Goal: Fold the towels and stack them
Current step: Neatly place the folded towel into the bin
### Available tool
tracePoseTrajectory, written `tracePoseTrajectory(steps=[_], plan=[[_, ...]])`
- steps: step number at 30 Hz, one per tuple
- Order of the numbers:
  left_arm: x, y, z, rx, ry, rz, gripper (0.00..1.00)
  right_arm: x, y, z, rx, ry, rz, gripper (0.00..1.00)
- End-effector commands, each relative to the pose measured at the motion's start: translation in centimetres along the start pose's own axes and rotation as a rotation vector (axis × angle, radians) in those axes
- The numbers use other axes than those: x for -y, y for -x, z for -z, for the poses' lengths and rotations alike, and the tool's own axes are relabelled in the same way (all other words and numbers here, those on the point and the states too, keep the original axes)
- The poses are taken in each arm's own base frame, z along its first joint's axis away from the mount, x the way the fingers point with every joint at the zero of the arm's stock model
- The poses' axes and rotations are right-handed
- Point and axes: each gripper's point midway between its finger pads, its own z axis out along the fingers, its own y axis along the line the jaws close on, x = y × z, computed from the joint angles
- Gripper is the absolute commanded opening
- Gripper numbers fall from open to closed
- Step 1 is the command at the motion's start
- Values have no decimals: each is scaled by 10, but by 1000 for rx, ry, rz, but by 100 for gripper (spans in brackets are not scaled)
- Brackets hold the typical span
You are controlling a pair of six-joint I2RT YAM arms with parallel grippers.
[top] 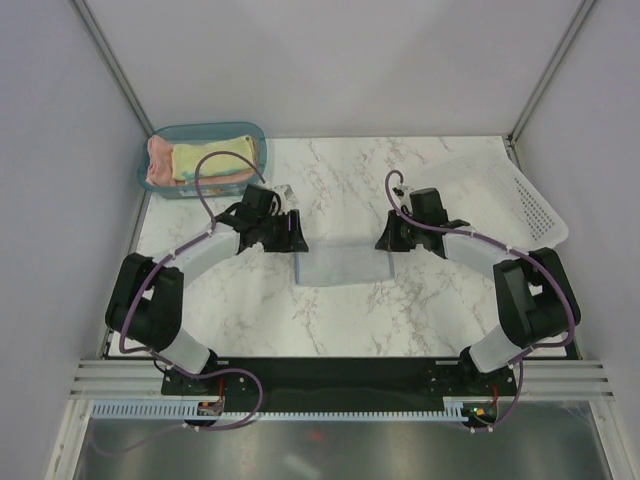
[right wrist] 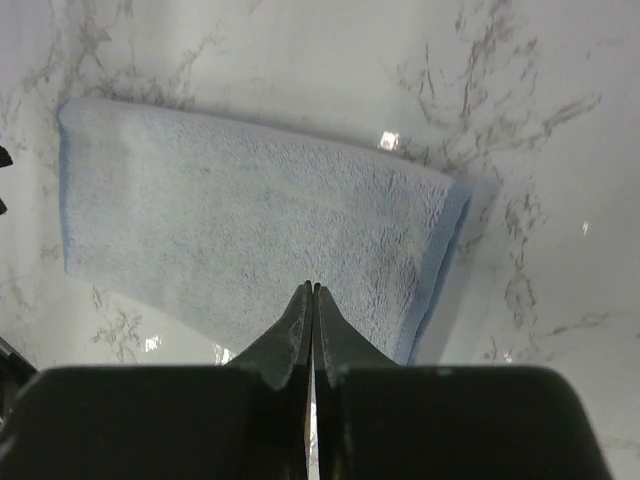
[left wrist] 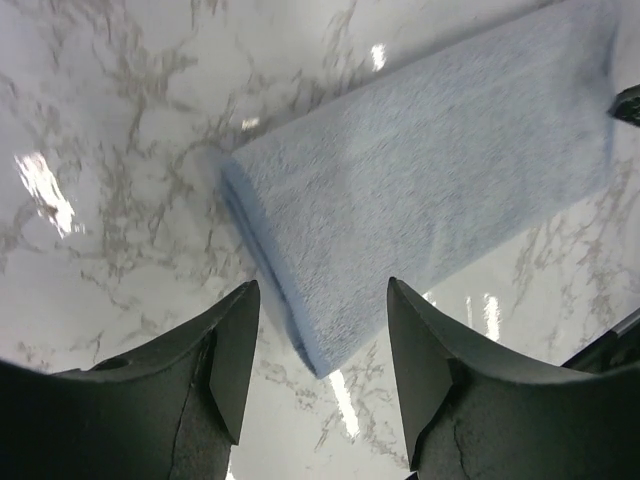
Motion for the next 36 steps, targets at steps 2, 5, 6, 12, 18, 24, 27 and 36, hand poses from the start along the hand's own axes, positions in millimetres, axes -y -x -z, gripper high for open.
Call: tracePoseTrajectory(steps=[2, 5, 6, 12, 18, 24, 27, 36], plan=[[-17, -38, -7, -42, 15, 54, 63, -7, -23, 5, -27, 62, -30, 3], [-25, -47, -15, -64, 40, 72, 64, 1, -38, 1, -48, 49, -46, 3], [-27, -48, -18, -63, 43, 74, 64, 5, -46, 0, -57, 37, -51, 3], [-31, -61, -34, -73, 27, 112, 65, 12, -54, -3, -64, 26, -48, 3], [-35, -77, -44, -110, 11, 138, 65, 4, -42, 3, -34, 47, -37, 4], [-30, -85, -50, -140, -28, 161, 62, -5, -30, 8, -13, 63, -36, 5], [-29, -89, -51, -142, -41, 180, 61, -9, -22, 12, 6, 70, -32, 5], [-26, -90, -53, -149, -48, 211, 24, -26, 1, 33, 56, 90, -9, 7]])
